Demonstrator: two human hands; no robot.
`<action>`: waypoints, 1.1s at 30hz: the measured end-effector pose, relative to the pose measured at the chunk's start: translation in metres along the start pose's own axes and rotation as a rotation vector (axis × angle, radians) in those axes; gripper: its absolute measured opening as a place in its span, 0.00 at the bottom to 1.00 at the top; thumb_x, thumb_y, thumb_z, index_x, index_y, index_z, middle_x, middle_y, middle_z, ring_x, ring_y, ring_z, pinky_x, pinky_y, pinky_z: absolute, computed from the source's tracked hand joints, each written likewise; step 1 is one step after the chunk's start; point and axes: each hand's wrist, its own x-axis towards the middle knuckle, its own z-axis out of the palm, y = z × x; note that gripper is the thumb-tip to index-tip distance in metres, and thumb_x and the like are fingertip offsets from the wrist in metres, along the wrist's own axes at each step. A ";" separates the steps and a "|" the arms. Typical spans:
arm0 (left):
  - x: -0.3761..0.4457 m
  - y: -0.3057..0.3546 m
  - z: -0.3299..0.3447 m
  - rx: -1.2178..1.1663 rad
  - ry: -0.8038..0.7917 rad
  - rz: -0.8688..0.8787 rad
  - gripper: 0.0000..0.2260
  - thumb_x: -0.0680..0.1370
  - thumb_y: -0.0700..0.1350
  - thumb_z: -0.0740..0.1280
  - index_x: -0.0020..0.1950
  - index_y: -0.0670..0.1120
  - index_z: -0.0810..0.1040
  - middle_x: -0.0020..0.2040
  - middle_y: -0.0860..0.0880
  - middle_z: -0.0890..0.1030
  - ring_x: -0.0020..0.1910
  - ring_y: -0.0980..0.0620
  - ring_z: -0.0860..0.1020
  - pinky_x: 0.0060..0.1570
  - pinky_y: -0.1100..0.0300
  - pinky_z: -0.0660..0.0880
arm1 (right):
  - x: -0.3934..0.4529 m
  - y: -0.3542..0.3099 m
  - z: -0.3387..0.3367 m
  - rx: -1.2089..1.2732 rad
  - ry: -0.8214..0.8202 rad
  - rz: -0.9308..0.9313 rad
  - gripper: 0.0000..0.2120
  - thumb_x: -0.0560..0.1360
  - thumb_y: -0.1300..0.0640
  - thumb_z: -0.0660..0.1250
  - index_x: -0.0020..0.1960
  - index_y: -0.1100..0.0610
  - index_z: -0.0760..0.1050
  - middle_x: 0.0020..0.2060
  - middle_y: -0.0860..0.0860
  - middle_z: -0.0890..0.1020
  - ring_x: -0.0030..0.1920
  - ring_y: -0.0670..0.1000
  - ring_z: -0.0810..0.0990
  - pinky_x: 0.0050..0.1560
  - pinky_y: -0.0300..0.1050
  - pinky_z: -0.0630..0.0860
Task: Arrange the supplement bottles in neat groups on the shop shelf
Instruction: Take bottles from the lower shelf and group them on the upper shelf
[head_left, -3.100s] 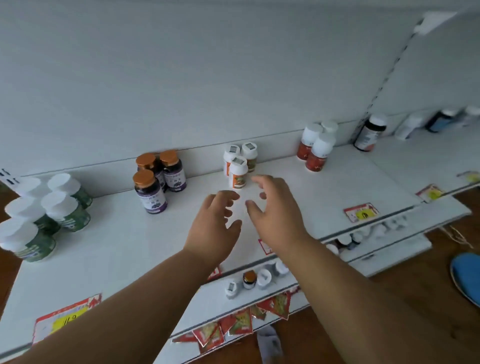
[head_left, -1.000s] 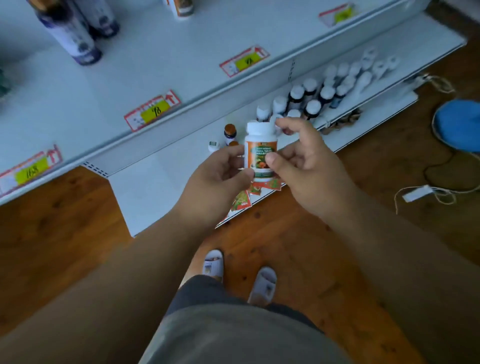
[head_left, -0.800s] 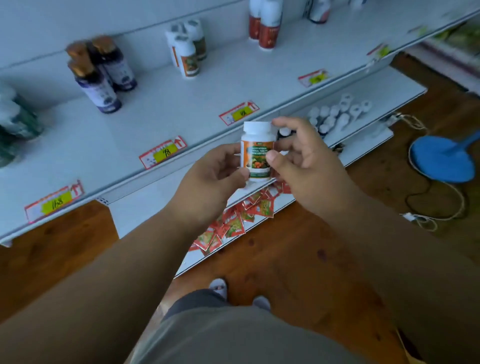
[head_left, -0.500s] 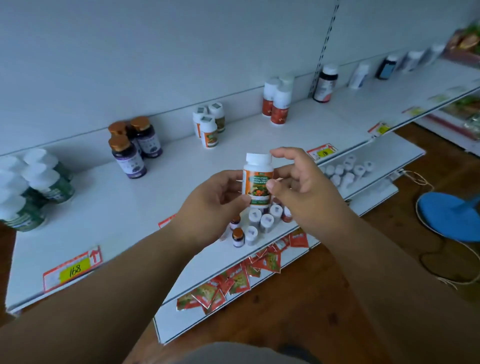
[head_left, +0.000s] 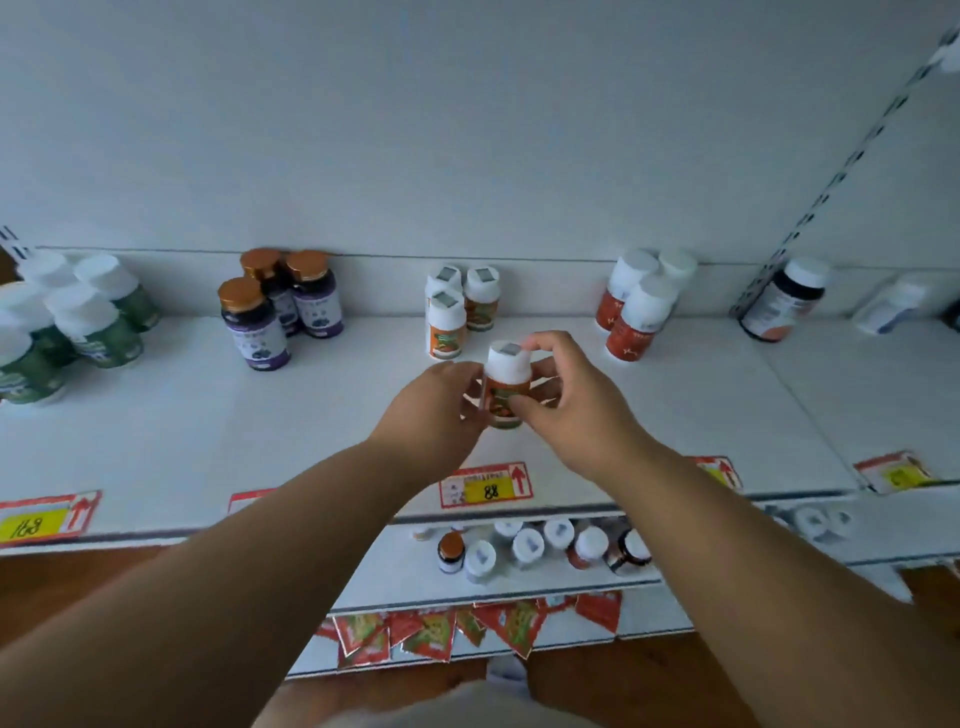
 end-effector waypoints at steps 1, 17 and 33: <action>0.006 0.005 0.007 0.023 0.032 -0.042 0.13 0.79 0.43 0.68 0.63 0.53 0.77 0.55 0.53 0.79 0.49 0.54 0.79 0.48 0.63 0.75 | 0.008 0.007 0.000 -0.028 -0.012 -0.024 0.23 0.75 0.58 0.72 0.63 0.42 0.66 0.55 0.45 0.80 0.50 0.47 0.81 0.51 0.44 0.78; 0.043 0.013 0.015 0.031 0.187 -0.227 0.23 0.79 0.45 0.68 0.73 0.52 0.69 0.66 0.51 0.76 0.60 0.53 0.77 0.60 0.58 0.75 | 0.108 0.033 0.023 -0.308 0.042 -0.268 0.24 0.76 0.58 0.68 0.70 0.56 0.67 0.58 0.60 0.75 0.55 0.61 0.76 0.52 0.55 0.76; 0.003 -0.021 -0.013 0.027 0.132 0.058 0.20 0.79 0.45 0.68 0.71 0.51 0.72 0.63 0.53 0.77 0.52 0.59 0.74 0.53 0.65 0.73 | 0.016 -0.011 0.039 -0.299 0.233 -0.055 0.31 0.77 0.54 0.70 0.75 0.52 0.59 0.67 0.53 0.70 0.65 0.53 0.73 0.62 0.48 0.75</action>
